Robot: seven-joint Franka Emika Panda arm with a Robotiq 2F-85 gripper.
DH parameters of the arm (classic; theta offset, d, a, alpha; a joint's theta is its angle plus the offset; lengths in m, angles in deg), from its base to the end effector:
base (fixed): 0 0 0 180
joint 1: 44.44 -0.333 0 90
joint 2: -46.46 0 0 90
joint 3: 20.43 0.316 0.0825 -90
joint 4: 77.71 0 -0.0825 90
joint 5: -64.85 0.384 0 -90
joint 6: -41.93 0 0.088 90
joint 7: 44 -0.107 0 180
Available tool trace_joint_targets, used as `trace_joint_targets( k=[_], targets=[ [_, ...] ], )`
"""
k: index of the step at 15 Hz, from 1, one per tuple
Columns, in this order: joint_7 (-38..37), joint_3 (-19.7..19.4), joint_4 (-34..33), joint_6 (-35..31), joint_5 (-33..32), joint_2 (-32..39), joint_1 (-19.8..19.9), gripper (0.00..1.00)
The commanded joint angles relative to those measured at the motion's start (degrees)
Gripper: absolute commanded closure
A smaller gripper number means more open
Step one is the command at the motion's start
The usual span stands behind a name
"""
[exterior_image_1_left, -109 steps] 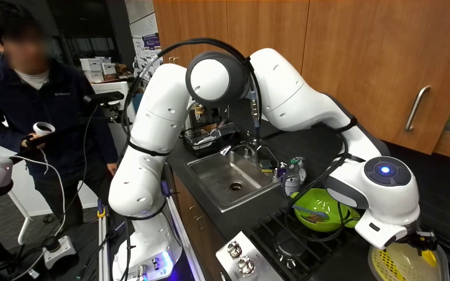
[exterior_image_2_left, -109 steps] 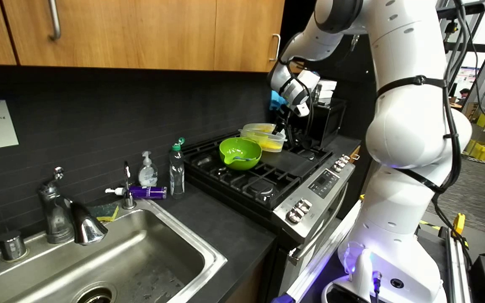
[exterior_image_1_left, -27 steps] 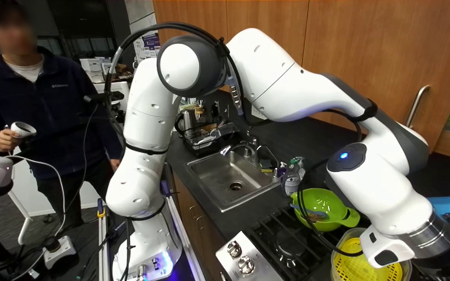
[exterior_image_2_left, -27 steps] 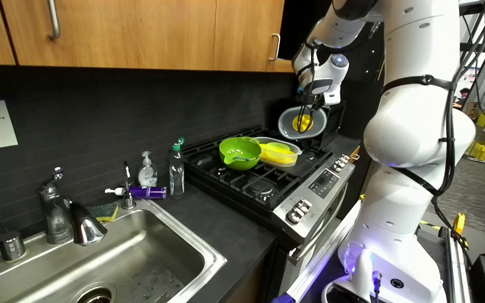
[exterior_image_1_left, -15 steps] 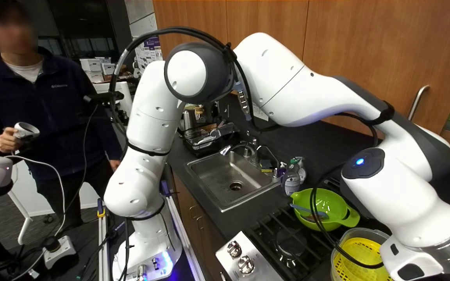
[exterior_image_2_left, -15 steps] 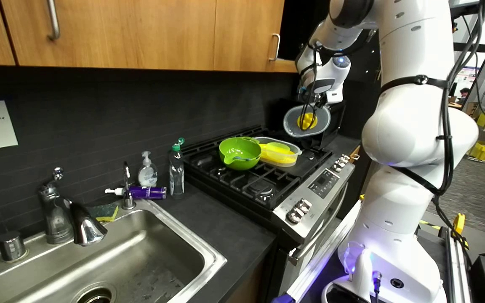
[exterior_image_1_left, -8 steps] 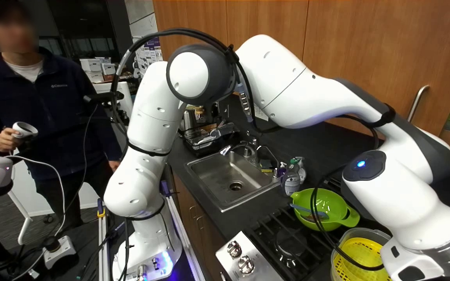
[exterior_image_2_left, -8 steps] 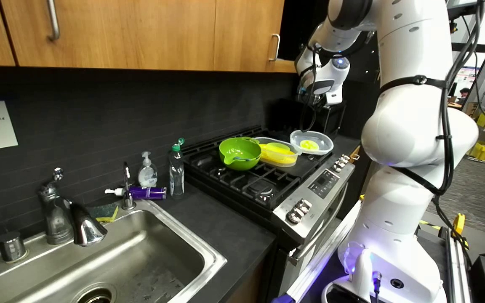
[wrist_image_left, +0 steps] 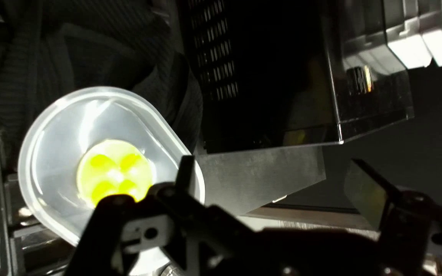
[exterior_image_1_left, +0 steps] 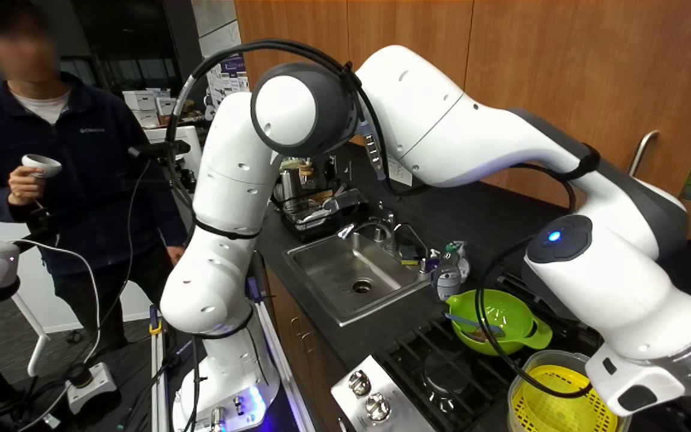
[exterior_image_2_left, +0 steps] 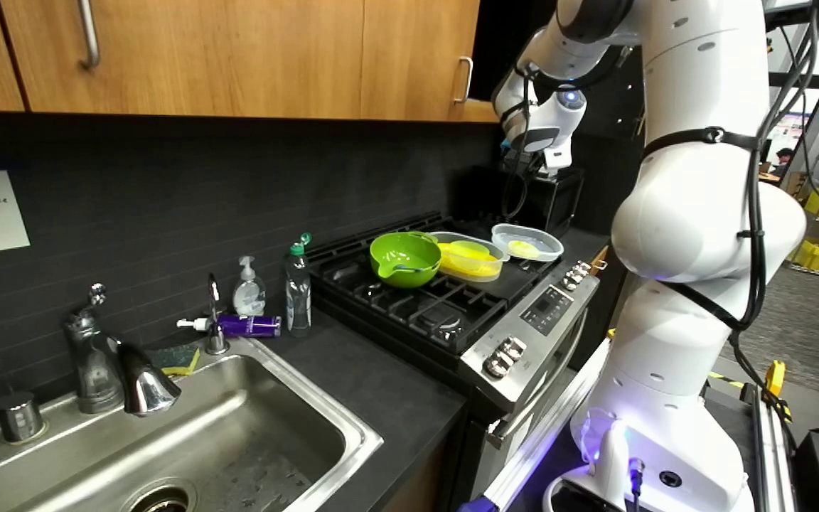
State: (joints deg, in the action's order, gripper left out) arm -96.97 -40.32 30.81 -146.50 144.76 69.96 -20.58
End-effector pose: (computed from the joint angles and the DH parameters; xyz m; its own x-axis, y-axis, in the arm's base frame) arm 0.3963 -0.4901 0.3725 -0.9045 -0.2351 -0.3559 0.1019 0.6910 -0.7157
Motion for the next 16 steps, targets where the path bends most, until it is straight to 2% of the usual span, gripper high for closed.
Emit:
trace_joint_targets(
  k=[1, 6, 8, 10, 14, 16],
  targets=[
    [4.7, 1.1, 3.9, 2.7, -0.2, -7.0, -1.6, 0.0],
    [7.2, 0.4, 8.9, 8.2, 0.8, -11.9, -1.0, 0.0],
    [12.9, 1.3, 12.5, 14.8, 2.8, -15.5, 1.5, 0.0],
    [18.6, 1.1, 16.8, 20.2, 3.5, -18.4, 2.1, 0.0],
    [24.1, -1.6, 26.9, 28.2, -3.5, -24.3, 1.0, 0.0],
    [24.2, -1.5, 32.2, 31.0, -10.8, -27.6, 2.1, 0.0]
  ],
)
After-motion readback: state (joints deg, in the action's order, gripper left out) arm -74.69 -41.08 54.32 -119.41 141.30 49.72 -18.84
